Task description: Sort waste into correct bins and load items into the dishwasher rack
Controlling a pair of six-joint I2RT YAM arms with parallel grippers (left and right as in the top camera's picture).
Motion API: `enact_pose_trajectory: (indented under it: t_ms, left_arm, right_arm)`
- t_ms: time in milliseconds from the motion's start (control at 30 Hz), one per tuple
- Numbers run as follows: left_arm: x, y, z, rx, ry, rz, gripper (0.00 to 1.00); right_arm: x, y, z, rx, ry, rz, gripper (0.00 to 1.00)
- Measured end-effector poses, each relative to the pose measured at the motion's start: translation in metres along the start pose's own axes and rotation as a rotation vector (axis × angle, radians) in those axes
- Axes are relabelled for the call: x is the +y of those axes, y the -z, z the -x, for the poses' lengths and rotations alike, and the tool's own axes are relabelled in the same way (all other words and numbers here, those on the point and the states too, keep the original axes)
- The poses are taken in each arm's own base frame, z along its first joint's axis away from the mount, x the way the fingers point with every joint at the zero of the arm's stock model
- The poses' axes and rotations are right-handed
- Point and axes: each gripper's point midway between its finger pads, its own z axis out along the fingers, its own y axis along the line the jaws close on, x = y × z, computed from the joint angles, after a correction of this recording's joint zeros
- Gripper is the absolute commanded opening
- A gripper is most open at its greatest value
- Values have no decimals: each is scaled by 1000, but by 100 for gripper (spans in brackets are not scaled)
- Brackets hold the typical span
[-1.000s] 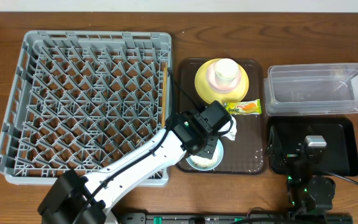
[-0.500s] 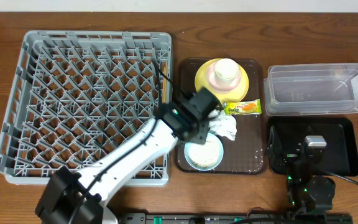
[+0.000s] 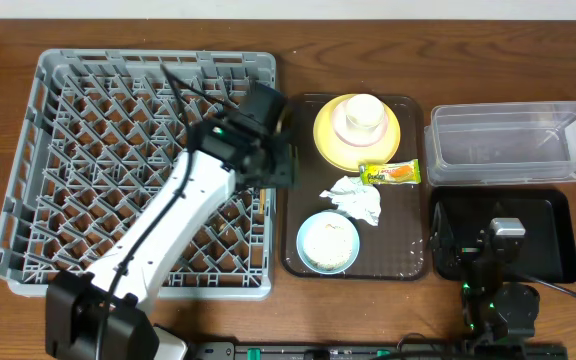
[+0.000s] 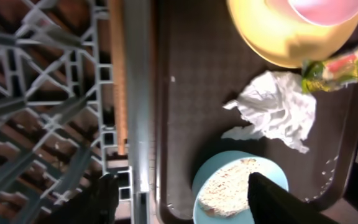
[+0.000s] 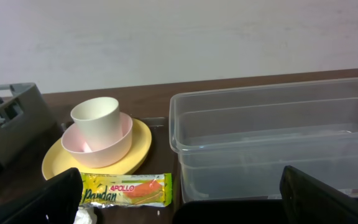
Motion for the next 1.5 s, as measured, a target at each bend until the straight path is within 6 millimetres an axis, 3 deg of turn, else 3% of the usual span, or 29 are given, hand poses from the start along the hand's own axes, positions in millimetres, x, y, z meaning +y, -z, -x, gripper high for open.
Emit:
enact_pose_trajectory:
  t_ms: [233, 333, 433, 500, 633, 800, 1500]
  left_arm:
    - [18, 15, 21, -47, 65, -19, 74]
    - [35, 47, 48, -152, 130, -39, 74]
    - [62, 97, 69, -300, 209, -57, 76]
    - [82, 130, 75, -394, 255, -54, 84]
    - [103, 164, 68, -470, 314, -39, 87]
    - [114, 169, 65, -479, 345, -24, 88]
    - [115, 167, 66, -474, 346, -23, 90]
  right_arm:
    - [0, 0, 0, 0, 0, 0, 99]
    - [0, 0, 0, 0, 0, 0, 99]
    - [0, 0, 0, 0, 0, 0, 99]
    - [0, 0, 0, 0, 0, 0, 99]
    - [0, 0, 0, 0, 0, 0, 99]
    - [0, 0, 0, 0, 0, 0, 99]
    - [0, 0, 0, 0, 0, 0, 99]
